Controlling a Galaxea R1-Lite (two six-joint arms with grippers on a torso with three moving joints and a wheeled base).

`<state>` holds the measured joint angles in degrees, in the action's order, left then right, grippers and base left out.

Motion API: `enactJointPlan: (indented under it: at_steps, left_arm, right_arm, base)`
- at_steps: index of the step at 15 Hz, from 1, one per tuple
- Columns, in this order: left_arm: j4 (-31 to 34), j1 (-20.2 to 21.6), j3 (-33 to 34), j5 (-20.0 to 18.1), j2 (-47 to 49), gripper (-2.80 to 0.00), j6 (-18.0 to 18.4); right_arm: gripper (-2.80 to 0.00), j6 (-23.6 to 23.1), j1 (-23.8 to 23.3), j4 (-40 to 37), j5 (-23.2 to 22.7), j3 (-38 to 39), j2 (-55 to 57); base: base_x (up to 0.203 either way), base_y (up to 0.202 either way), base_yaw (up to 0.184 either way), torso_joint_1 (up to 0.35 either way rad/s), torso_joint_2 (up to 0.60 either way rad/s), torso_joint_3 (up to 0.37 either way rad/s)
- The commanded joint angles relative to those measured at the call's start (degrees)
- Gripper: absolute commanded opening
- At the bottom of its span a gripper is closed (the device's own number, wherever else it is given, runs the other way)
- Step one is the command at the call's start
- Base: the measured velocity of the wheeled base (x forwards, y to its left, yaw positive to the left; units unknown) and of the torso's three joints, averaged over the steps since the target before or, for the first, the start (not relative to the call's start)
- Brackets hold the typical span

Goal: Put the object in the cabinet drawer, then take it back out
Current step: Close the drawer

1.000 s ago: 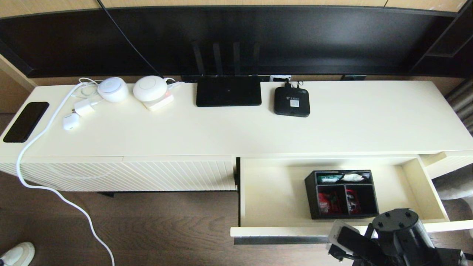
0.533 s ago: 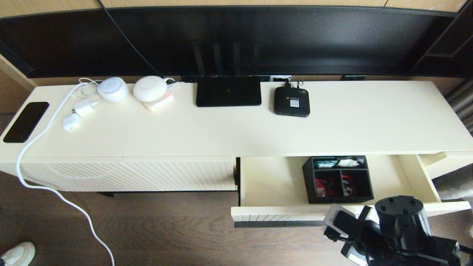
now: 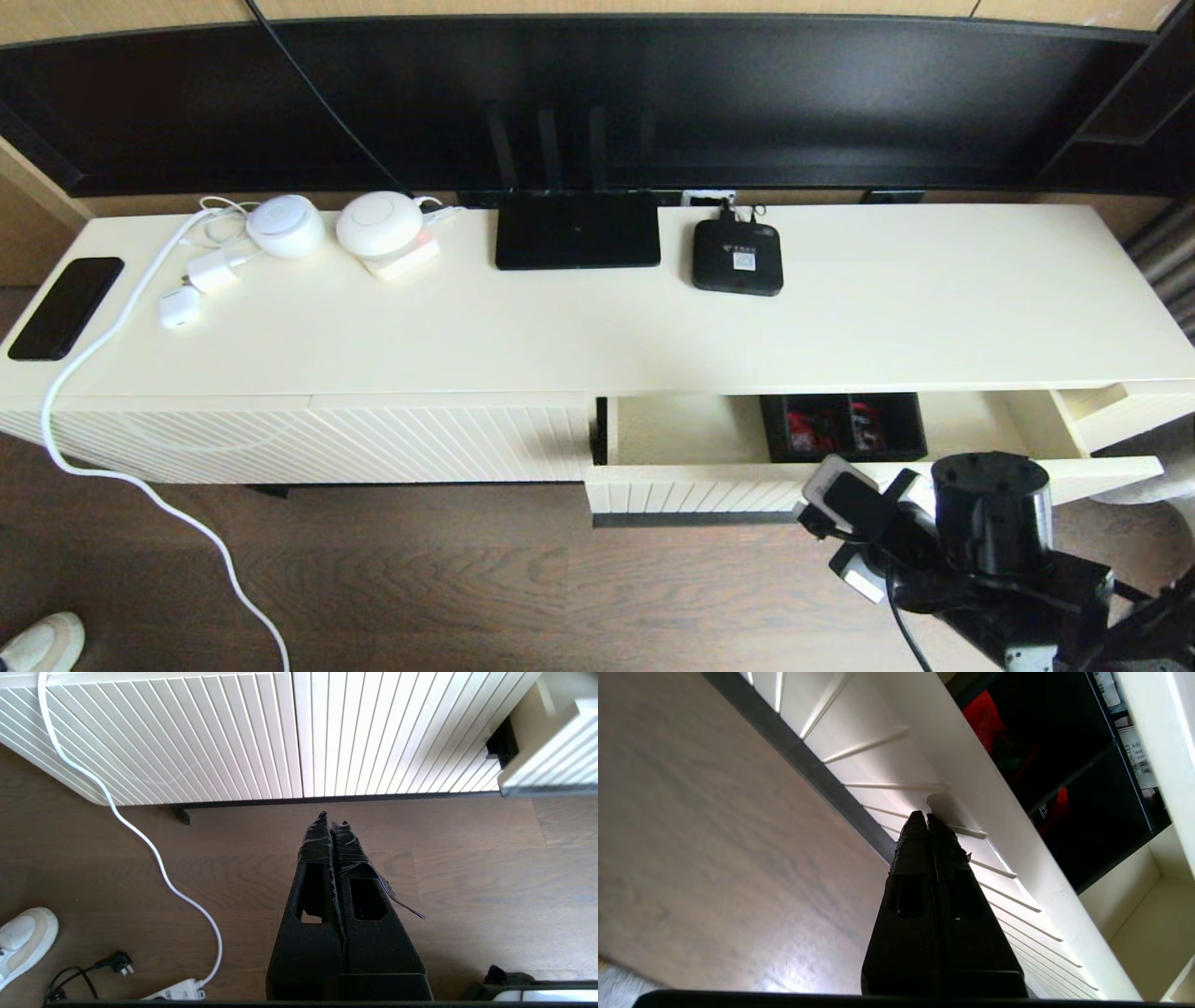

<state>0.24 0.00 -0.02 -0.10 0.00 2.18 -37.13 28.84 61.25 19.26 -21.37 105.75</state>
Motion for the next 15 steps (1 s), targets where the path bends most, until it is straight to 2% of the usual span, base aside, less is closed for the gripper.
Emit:
enactJointPlan:
  at_steps: [1, 3, 8, 15]
  left_arm:
    - [-0.03, 0.00, 0.02, 0.01, 0.00, -2.80, 0.02]
    - [0.02, 0.00, -0.04, 0.01, 0.00, -2.80, 0.02]
    - [0.02, 0.00, -0.06, 0.01, 0.00, -2.80, 0.02]
    - [0.02, 0.00, 0.02, 0.01, 0.00, -2.80, 0.02]
  right_arm:
    - [-2.80, -0.15, -0.35, 2.91, 0.07, -0.96, 3.72]
    - [-2.80, -0.21, -0.42, 7.61, 0.07, -1.71, 6.37]
    - [-2.80, -1.71, -1.56, 13.74, -0.01, -4.20, 10.74]
    - [-2.80, -2.78, -3.10, 16.66, -0.01, -9.70, 16.13]
  base:
    - [0.000, 0.000, 0.000, 0.000, 0.00, 0.000]
    - [0.000, 0.000, 0.000, 0.000, 0.00, 0.000]
    - [0.000, 0.000, 0.000, 0.000, 0.00, 0.000]
    - [0.000, 0.000, 0.000, 0.000, 0.00, 0.000]
